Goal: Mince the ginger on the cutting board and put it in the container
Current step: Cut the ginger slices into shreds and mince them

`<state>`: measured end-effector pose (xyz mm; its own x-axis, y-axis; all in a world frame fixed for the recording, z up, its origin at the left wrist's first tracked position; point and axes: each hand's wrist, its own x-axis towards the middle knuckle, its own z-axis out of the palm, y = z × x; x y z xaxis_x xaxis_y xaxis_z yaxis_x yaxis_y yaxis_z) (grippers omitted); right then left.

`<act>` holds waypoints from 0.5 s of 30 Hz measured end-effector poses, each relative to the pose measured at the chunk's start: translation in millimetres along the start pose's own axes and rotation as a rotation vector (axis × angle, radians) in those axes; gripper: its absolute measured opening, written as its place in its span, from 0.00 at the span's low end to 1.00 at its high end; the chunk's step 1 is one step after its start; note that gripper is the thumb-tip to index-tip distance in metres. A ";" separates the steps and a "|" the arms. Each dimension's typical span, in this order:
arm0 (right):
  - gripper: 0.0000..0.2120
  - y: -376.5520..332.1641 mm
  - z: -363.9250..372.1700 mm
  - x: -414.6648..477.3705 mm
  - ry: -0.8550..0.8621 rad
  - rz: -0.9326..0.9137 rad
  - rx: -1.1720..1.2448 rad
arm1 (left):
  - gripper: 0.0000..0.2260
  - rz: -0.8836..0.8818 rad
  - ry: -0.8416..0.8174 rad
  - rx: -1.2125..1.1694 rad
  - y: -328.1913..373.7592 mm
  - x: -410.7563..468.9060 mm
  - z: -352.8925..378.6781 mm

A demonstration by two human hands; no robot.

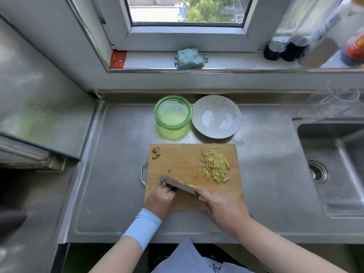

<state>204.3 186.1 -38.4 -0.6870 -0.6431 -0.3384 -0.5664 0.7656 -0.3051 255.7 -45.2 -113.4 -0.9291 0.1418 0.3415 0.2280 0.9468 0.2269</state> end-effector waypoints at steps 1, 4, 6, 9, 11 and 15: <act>0.23 0.1 -2.4 -0.6 -0.014 0.003 0.004 | 0.13 0.001 0.006 0.001 1.3 1.7 -2.4; 0.24 -2.8 -7.4 -2.1 -0.025 0.000 -0.016 | 0.15 0.015 0.015 0.002 3.4 5.6 -7.8; 0.24 -4.3 -9.6 -2.7 -0.009 -0.007 -0.019 | 0.16 0.020 0.013 0.009 3.9 7.2 -10.0; 0.25 -5.5 -9.8 -3.3 -0.004 -0.003 -0.023 | 0.17 0.023 -0.010 0.003 3.5 8.9 -12.5; 0.25 -6.8 -9.9 -2.4 -0.015 0.009 -0.020 | 0.17 0.023 -0.035 -0.003 1.6 9.4 -12.5; 0.24 -7.1 -14.3 -1.2 -0.035 0.028 0.002 | 0.18 0.015 -0.101 -0.015 0.8 11.0 -13.5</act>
<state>202.7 181.7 -23.1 -0.6859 -0.6220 -0.3777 -0.5466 0.7830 -0.2968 249.6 -46.8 -97.1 -0.9499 0.1852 0.2517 0.2460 0.9399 0.2368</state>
